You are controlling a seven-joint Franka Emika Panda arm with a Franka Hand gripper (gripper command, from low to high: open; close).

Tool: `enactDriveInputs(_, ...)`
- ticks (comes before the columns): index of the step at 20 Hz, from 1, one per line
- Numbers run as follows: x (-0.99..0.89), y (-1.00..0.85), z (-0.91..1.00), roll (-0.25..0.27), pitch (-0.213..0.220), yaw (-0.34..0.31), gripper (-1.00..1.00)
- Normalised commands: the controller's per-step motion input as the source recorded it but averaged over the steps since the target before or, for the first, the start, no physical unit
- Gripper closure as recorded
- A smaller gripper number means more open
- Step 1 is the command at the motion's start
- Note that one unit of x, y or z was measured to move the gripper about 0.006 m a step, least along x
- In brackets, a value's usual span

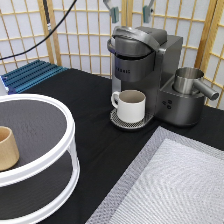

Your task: Make coffee

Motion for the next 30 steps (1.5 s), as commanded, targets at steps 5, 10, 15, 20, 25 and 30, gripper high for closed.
enactDriveInputs(5, -0.15, -0.18, -1.0, 0.0, 0.011, -0.006, -1.0)
enactDriveInputs(10, -0.24, 0.08, -0.85, -0.036, 0.039, 0.0, -1.0)
enactDriveInputs(15, -0.55, 0.02, -0.04, -0.072, 0.034, 0.037, -1.0)
enactDriveInputs(20, -0.44, -0.38, 1.0, 0.049, 0.001, 0.081, -1.0)
enactDriveInputs(25, -0.51, -0.25, 1.0, 0.086, -0.032, 0.058, -1.0)
enactDriveInputs(30, -0.23, 0.48, 0.79, 0.075, -0.115, 0.02, -1.0)
